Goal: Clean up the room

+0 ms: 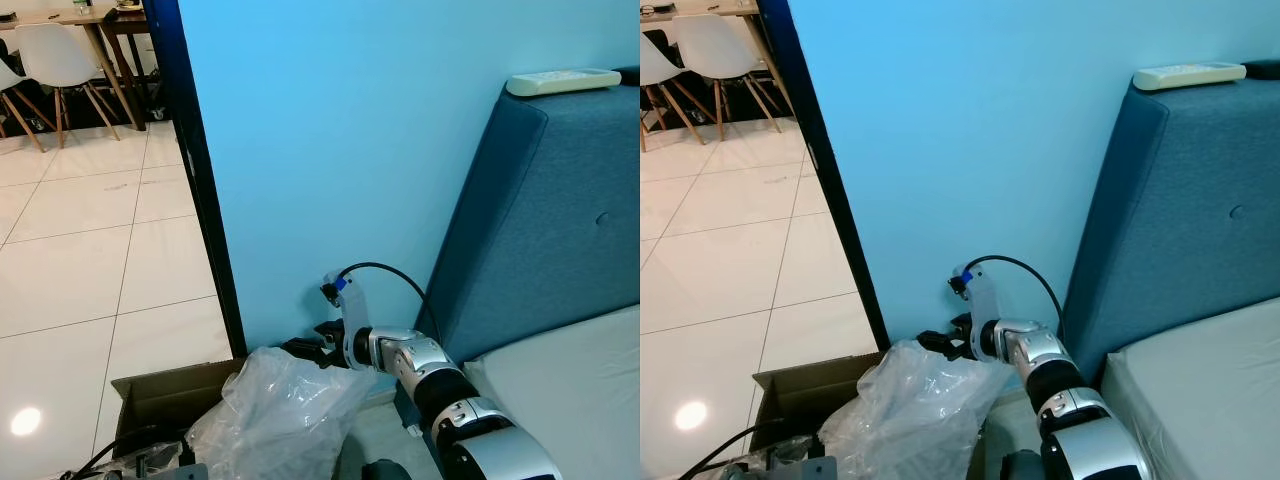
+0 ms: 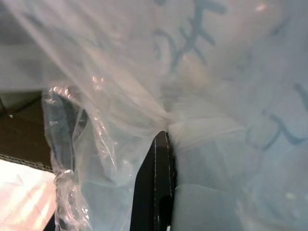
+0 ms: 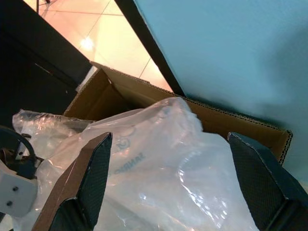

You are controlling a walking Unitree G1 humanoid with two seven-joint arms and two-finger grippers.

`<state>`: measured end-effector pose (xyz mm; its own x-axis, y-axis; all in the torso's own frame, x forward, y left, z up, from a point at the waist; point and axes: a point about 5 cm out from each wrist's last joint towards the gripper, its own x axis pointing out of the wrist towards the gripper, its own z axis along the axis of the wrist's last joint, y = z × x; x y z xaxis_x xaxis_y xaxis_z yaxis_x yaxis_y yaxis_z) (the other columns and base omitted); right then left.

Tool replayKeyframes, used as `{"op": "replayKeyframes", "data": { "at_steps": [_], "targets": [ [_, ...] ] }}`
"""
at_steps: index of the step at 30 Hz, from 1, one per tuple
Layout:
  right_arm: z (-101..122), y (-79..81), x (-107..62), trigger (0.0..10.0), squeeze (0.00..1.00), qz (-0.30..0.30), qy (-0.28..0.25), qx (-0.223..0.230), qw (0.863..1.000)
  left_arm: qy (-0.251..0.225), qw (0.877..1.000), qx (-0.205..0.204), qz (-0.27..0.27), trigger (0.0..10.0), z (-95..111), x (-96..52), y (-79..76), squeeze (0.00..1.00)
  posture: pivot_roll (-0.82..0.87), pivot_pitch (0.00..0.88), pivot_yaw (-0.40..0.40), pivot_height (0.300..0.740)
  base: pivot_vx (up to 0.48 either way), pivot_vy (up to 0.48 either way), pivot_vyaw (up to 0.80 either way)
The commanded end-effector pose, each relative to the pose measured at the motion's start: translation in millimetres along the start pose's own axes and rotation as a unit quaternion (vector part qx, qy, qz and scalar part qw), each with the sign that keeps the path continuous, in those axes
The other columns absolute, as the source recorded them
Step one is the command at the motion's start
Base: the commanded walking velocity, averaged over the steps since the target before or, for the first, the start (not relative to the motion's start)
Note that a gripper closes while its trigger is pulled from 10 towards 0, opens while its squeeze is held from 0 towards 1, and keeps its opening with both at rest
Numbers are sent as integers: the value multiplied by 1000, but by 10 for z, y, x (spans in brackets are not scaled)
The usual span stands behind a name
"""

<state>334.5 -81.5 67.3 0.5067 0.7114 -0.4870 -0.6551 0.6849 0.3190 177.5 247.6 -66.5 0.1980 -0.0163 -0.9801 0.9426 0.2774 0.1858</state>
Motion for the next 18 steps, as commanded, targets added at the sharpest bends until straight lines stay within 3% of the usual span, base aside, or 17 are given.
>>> {"op": "replayKeyframes", "data": {
  "at_steps": [1,3,4,5,6,8,9,10,11,14,15,18],
  "targets": [
    [-5,-17,-28,10000,0,-6,1,-1,1000,28,999,-29,-5,0,-39,45,-87,0,-31,27,-39,615,0,0,0],
    [0,-18,-47,10000,0,-7,-5,2,1000,4,990,-140,24,588,111,76,-30,0,-39,32,-32,615,0,0,0],
    [0,-18,-47,10000,0,-7,-5,2,1000,4,990,-140,24,588,111,76,-30,0,-39,32,-32,615,0,0,0],
    [-3,-19,-52,10000,0,-9,-7,3,1000,-7,984,-175,41,2314,177,83,6,0,-41,33,-30,615,0,0,0],
    [-3,-19,-52,10000,0,-9,-7,3,1000,-7,984,-175,41,2314,177,83,6,0,-41,33,-30,615,0,0,0],
    [-19,-20,-56,10000,0,-13,-10,8,1000,-46,961,-259,83,10000,348,74,133,0,-50,41,-27,615,0,0,0],
    [-19,-20,-56,10000,0,-13,-10,8,1000,-46,961,-259,83,10000,348,74,133,0,-50,41,-27,615,0,0,0],
    [-24,-21,-59,10000,0,-14,-11,10,1000,-59,952,-285,94,10000,406,68,177,0,-50,41,-27,615,0,0,0],
    [-45,-8,-57,10000,0,-14,-12,14,1000,-100,931,-321,139,10000,558,18,351,0,-53,45,-27,615,0,0,0],
    [-52,-1,-55,10000,0,-14,-12,15,1000,-111,925,-328,157,10000,599,-6,416,67,-54,46,-26,615,0,0,0],
    [-57,7,-51,10000,0,-13,-14,17,1000,-115,920,-330,176,10000,615,-31,475,1000,-55,47,-25,615,0,0,0],
    [-57,13,-52,10000,0,-14,-15,19,1000,-108,918,-330,194,10000,591,-52,525,1000,-57,48,-22,615,0,0,0]
  ]
}}
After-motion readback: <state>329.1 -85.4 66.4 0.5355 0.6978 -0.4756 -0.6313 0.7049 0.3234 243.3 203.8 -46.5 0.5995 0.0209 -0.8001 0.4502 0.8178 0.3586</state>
